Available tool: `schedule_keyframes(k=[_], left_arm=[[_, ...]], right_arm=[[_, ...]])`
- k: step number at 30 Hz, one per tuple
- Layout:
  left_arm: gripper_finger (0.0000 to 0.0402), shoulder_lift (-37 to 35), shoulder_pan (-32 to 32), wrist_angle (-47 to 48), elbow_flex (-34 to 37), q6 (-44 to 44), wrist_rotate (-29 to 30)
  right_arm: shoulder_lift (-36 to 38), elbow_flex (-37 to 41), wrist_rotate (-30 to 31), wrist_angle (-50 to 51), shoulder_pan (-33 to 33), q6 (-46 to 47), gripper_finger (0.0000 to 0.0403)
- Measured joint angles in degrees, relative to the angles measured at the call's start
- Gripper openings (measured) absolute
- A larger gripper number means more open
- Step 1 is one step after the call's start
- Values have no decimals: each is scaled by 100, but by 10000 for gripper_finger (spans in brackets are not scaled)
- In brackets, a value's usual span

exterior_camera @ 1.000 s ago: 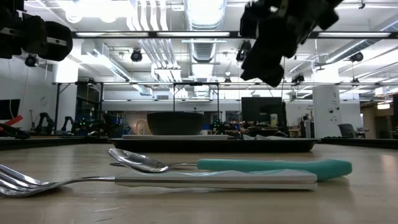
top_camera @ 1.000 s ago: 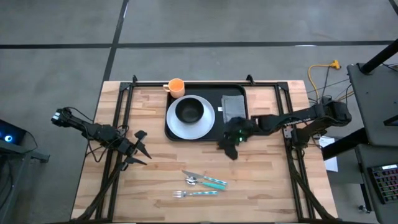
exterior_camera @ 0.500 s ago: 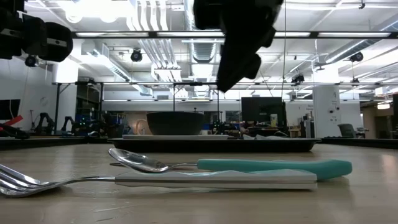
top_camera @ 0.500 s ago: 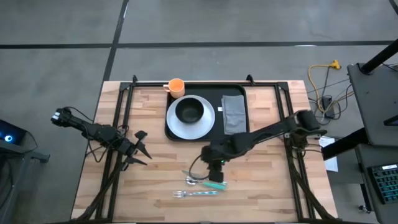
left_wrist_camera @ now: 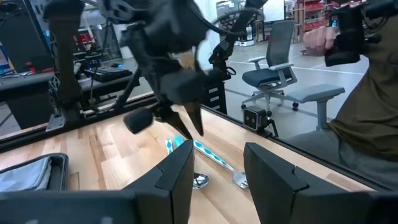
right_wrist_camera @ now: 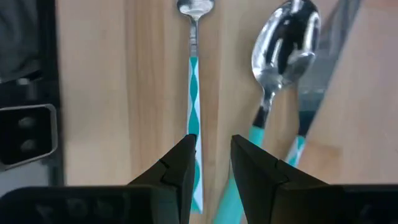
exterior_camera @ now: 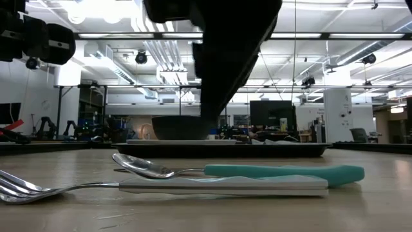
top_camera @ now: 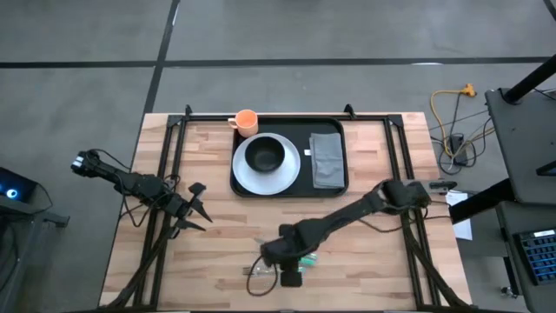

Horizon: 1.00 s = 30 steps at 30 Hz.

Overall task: Set up tray
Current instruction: Put the green fork on the gray napkin

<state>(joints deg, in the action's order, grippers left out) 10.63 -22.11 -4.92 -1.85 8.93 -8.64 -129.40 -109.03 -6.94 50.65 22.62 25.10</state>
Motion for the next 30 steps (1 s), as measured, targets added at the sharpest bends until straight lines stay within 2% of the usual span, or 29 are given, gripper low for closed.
schedule_keyframes(k=[5, 10, 18, 30], left_arm=[[122, 32, 1, -3, 0, -2, -1], [122, 39, 1, 0, 0, 0, 0], [122, 63, 2, -3, 0, 0, 0], [122, 72, 2, 0, 0, 0, 0]], right_arm=[[-572, -748, 92, 273, 86, -25, 96], [-759, -1215, 74, 402, 118, -60, 92], [-730, -1253, -74, 438, 141, 129, 91], [-737, -1240, -210, 203, 150, -115, 83]])
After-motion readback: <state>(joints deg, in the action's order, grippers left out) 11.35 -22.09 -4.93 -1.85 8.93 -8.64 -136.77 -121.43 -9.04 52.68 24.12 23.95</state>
